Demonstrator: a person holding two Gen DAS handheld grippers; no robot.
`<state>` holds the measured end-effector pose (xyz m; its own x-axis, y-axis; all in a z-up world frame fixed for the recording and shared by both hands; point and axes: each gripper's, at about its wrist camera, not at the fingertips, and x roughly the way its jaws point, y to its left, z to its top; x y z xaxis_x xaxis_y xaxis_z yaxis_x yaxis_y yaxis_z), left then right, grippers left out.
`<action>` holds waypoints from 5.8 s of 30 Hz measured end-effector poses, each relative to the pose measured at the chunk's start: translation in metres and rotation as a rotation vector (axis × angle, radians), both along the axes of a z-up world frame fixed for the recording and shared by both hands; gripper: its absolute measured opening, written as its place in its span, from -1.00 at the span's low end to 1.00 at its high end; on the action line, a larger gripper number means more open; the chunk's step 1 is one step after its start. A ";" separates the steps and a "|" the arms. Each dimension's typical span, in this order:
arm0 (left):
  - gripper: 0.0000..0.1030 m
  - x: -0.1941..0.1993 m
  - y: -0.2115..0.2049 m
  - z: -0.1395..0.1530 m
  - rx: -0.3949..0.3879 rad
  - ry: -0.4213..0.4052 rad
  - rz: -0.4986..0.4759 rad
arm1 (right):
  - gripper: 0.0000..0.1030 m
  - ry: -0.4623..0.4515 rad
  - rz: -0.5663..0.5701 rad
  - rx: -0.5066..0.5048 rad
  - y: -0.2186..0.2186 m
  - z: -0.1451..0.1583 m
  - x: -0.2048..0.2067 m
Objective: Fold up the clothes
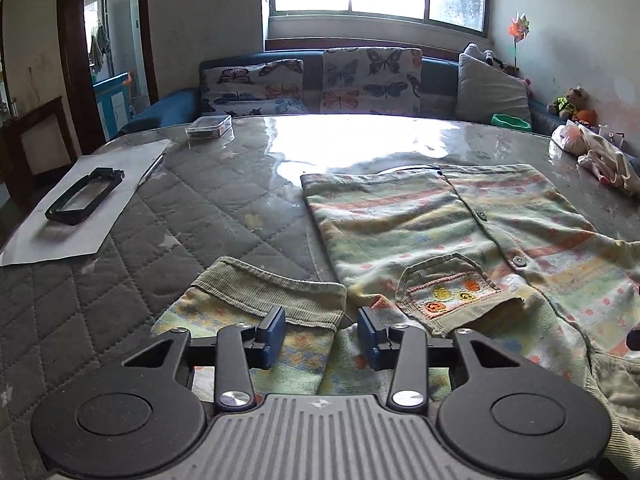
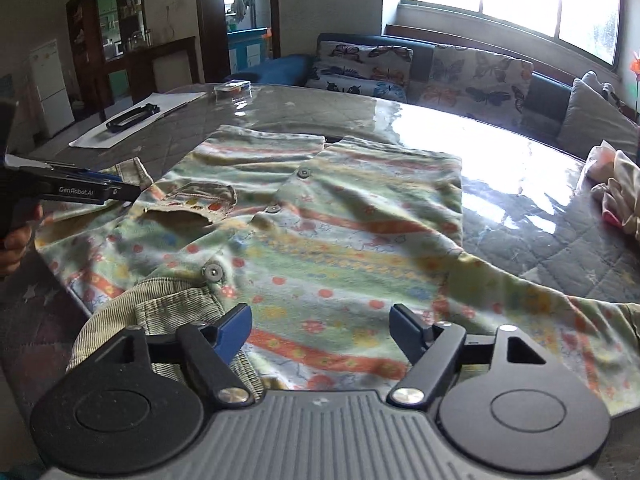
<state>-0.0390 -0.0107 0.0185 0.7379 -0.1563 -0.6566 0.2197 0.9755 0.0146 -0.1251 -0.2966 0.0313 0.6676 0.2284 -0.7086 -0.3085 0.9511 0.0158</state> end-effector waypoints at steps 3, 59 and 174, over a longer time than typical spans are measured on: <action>-0.29 0.002 -0.001 -0.002 0.009 -0.009 -0.012 | 0.55 0.015 0.000 -0.005 0.003 -0.005 0.000; -0.90 -0.016 0.076 0.011 -0.020 -0.078 0.321 | 0.99 0.038 -0.009 -0.048 0.014 -0.016 0.002; 0.10 -0.106 -0.166 -0.007 -0.031 0.047 -0.584 | -0.84 -0.048 -0.728 -0.003 -0.236 -0.013 -0.034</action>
<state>-0.1455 -0.1769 0.0113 0.4941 -0.5479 -0.6750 0.7205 0.6926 -0.0348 -0.1595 -0.5324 0.0182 0.6803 -0.2870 -0.6744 0.4017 0.9156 0.0155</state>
